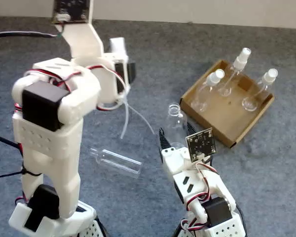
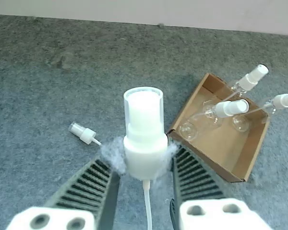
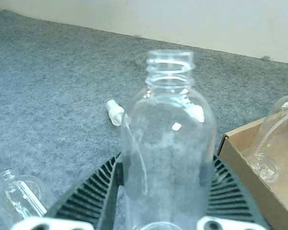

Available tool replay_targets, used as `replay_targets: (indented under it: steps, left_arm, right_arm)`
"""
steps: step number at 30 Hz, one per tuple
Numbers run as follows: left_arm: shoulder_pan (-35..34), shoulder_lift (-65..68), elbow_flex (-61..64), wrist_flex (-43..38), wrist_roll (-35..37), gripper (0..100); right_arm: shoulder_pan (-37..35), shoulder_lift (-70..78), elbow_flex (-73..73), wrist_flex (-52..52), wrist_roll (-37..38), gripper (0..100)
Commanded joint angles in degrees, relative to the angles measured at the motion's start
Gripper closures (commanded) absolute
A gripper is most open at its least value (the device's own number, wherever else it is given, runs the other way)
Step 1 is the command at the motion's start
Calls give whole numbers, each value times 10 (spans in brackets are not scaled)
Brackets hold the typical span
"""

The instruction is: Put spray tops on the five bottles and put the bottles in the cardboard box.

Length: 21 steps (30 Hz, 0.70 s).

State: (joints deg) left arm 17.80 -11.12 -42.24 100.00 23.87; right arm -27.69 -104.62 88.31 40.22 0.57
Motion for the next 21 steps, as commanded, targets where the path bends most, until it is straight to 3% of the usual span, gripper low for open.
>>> replay_targets:
  steps: [1, 7, 17, 21]
  left_arm:
    - [58, -22, -4, 2, -9, 996]
    - [63, -51, 9, 4, -84, 996]
    - [62, -234, 210, -2, -89, 996]
    - [61, -277, 274, -75, -90, 996]
  right_arm:
    - [-7, -8, -43, 2, -3, 817]
    - [-7, -8, -36, -11, -2, 817]
    - [-11, -7, 109, -233, -3, 817]
    - [-10, -7, 135, -256, -2, 817]
